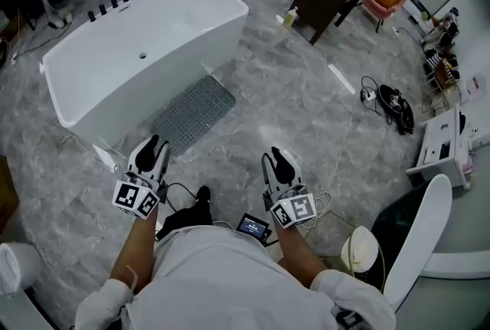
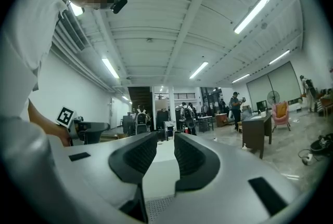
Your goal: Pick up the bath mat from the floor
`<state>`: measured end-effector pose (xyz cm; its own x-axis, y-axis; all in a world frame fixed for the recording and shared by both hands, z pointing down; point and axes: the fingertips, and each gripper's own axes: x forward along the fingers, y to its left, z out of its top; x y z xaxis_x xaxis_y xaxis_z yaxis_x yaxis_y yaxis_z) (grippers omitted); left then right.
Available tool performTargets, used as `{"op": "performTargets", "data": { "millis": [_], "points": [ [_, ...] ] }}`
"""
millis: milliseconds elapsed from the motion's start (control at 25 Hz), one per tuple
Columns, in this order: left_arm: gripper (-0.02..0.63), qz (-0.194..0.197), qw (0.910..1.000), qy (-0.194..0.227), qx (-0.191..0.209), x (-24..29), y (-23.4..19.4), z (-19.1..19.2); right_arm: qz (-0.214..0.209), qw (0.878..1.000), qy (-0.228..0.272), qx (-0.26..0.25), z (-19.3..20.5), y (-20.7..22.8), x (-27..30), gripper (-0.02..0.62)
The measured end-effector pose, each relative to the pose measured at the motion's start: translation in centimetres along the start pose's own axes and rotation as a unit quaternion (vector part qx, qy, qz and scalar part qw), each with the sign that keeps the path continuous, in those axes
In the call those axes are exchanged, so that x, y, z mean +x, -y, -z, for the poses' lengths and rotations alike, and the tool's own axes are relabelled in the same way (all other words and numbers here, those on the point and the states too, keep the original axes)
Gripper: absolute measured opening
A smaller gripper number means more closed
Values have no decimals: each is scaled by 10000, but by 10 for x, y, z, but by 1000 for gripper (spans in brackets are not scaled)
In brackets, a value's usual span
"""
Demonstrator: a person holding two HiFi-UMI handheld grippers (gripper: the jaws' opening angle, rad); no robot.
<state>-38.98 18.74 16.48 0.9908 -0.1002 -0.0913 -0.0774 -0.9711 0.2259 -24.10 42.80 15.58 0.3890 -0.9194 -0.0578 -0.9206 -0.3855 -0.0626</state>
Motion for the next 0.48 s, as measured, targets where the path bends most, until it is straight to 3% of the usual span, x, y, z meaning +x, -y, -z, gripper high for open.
{"op": "performTargets", "data": {
  "millis": [360,480],
  "points": [
    [138,-42,9996,2,-268,77,-99,-12,-164,9997,-106,-134,-9,15,127,121],
    [138,6,9994,157,-321,105,-115,-17,-147,9996,-61,-254,-16,28,148,121]
  ]
}}
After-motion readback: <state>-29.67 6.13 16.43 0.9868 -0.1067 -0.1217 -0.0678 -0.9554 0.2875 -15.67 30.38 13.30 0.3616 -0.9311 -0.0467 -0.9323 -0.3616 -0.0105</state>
